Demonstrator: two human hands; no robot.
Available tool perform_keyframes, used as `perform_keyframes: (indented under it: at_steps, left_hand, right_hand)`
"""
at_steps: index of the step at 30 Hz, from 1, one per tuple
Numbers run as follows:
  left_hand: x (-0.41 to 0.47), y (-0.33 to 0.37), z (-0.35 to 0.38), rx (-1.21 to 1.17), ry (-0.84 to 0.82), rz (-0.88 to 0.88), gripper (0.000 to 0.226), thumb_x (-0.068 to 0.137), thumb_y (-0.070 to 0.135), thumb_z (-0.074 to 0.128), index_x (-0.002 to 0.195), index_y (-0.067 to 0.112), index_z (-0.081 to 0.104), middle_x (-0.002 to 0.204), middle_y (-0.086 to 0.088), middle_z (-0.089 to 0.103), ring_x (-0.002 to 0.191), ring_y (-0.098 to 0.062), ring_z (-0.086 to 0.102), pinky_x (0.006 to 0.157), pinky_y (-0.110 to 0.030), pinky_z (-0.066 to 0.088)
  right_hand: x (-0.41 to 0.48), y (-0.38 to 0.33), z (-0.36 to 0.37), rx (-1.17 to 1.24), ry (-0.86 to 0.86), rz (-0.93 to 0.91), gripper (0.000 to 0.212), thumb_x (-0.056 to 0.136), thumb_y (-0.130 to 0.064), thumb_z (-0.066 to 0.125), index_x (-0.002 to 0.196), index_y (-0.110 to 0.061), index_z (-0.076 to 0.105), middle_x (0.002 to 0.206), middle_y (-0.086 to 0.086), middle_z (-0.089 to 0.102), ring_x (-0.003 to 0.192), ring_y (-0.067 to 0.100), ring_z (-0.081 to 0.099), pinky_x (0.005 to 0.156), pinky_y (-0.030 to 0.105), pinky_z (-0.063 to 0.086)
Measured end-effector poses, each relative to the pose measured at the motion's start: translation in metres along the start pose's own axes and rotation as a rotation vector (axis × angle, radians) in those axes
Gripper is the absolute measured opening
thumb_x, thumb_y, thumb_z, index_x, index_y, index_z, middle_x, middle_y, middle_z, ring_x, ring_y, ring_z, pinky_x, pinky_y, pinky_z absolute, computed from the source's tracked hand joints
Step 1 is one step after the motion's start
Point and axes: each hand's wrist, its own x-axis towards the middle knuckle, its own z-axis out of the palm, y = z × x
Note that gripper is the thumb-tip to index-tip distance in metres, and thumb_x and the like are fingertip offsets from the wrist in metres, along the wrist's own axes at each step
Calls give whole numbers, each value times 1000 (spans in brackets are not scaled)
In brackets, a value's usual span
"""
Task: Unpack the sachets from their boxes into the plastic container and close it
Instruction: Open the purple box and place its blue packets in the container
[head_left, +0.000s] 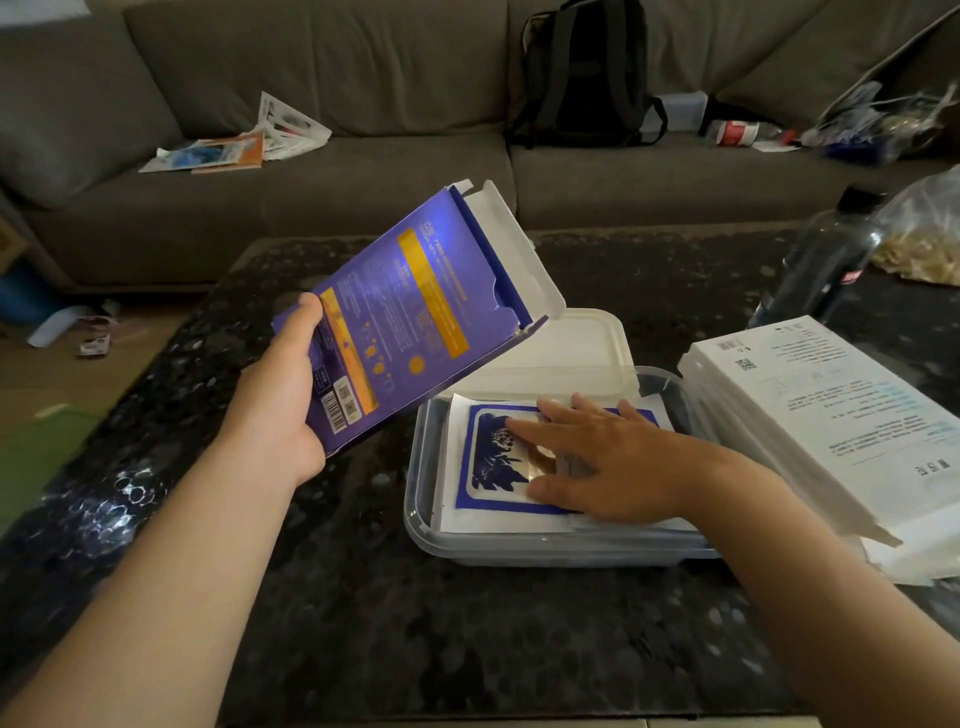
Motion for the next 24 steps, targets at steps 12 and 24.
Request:
perform_keyframes:
  at_steps: [12,24]
  left_hand:
    - [-11,0,7,27,2,5,53,87,76,63,122,36,73,109,3,81,96,-22,80,91,-48,60]
    - [-25,2,11,59,11,18,52,88,75,62,119,36,74,105,4,82,93,-21,80,92,-50,60]
  right_hand:
    - [-1,6,15,-45,35,-22,71,91,-77,26,150,-59,-11,165,-17,-14,152,18,-20,121,51,-15]
    - [-1,6,15,99,124,-11,70,92,-71,40,152,-56,7,167,-16,3,155,20,-3,124,52,-2]
